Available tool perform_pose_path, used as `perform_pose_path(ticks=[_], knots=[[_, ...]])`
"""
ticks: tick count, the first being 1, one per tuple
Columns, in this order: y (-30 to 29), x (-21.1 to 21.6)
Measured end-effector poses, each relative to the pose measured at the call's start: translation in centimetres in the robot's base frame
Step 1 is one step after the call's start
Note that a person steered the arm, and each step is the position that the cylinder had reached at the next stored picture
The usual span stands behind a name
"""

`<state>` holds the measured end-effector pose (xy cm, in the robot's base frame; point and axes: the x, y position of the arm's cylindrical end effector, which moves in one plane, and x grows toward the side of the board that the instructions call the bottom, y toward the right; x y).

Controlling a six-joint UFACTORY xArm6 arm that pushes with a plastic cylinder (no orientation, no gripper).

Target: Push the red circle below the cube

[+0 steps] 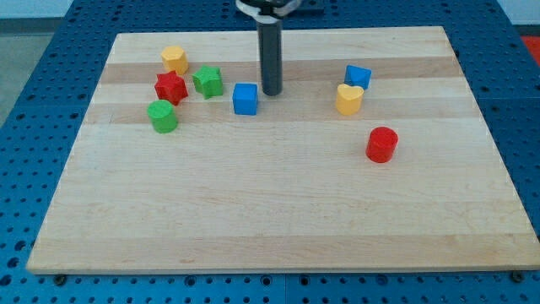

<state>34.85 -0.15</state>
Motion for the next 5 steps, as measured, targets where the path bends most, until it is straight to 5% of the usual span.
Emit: perform_pose_path(ticks=[3,5], knots=[[3.7,12.6],[14.1,20.1]])
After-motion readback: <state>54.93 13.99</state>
